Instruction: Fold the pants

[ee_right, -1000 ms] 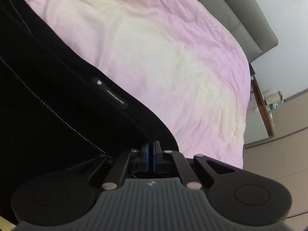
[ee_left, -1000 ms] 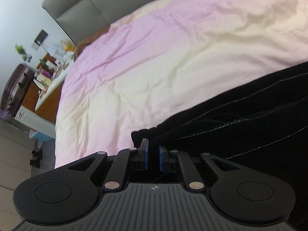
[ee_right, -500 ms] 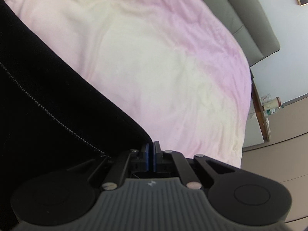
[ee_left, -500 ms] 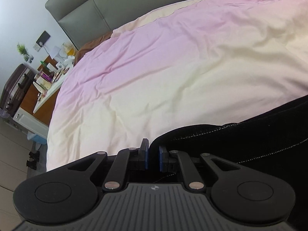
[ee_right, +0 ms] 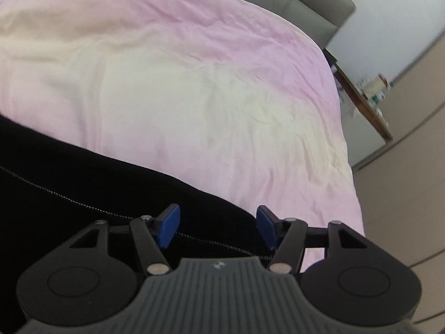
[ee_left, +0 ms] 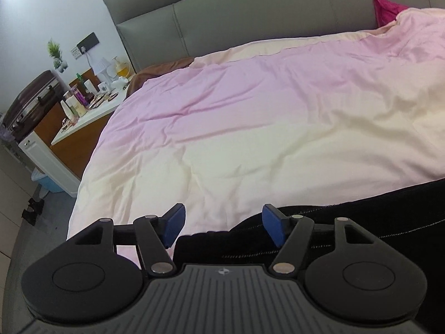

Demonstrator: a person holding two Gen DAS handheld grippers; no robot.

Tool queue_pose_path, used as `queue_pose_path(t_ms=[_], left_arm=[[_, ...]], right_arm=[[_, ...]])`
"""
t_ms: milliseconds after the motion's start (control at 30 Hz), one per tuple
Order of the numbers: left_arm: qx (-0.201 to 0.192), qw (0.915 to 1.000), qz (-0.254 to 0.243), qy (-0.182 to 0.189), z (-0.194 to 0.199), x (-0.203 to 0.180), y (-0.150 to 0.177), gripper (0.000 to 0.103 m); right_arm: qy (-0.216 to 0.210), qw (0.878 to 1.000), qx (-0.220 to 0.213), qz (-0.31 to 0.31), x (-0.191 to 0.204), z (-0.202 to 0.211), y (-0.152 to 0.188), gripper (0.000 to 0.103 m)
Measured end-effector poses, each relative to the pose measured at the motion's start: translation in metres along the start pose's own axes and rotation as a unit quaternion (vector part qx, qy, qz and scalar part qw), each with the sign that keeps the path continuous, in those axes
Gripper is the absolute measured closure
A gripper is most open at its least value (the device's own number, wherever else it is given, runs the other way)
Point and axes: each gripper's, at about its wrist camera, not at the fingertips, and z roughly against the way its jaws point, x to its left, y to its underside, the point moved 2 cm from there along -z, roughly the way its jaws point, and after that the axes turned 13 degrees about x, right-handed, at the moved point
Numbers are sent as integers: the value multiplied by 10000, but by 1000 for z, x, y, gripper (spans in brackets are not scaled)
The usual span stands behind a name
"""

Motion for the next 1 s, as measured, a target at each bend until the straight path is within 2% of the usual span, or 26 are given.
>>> queue_pose_path(t_ms=[100, 233, 333, 433, 500, 567, 700, 800, 867, 933, 1000], left_arm=[[88, 9995, 299, 75, 6, 22, 25, 28], [311, 9978, 569, 98, 3, 38, 59, 28], [489, 9949, 848, 230, -1, 44, 76, 28], [605, 9946, 819, 189, 0, 42, 87, 28], [670, 9944, 788, 193, 3, 37, 91, 28], [694, 9942, 790, 244, 6, 33, 94, 28], [747, 9907, 1061, 398, 9, 32, 103, 28], [801, 9813, 1630, 634, 8, 40, 113, 28], [757, 9718, 2089, 795, 9, 51, 124, 28], [755, 9576, 2598, 985, 10, 63, 140, 25], [790, 9367, 3142, 1329, 5, 76, 157, 23]], right_arm=[[-646, 9929, 72, -991, -42, 9, 26, 47], [-1306, 9665, 1, -2209, -86, 20, 81, 51], [-1739, 9368, 87, -3035, -112, 15, 116, 58], [-2029, 9138, 181, -3515, -120, 0, 136, 58], [-2299, 8935, 286, -3847, -122, -16, 144, 58], [-2386, 8778, 415, -4132, -119, -29, 153, 58], [-2920, 8312, 589, -4695, -111, -62, 169, 58], [-3189, 8061, 679, -4939, -104, -85, 178, 52], [-3318, 7927, 671, -5070, -100, -96, 184, 50], [-3406, 7832, 578, -5169, -97, -102, 188, 48], [-3435, 7835, 501, -5155, -95, -104, 188, 48]])
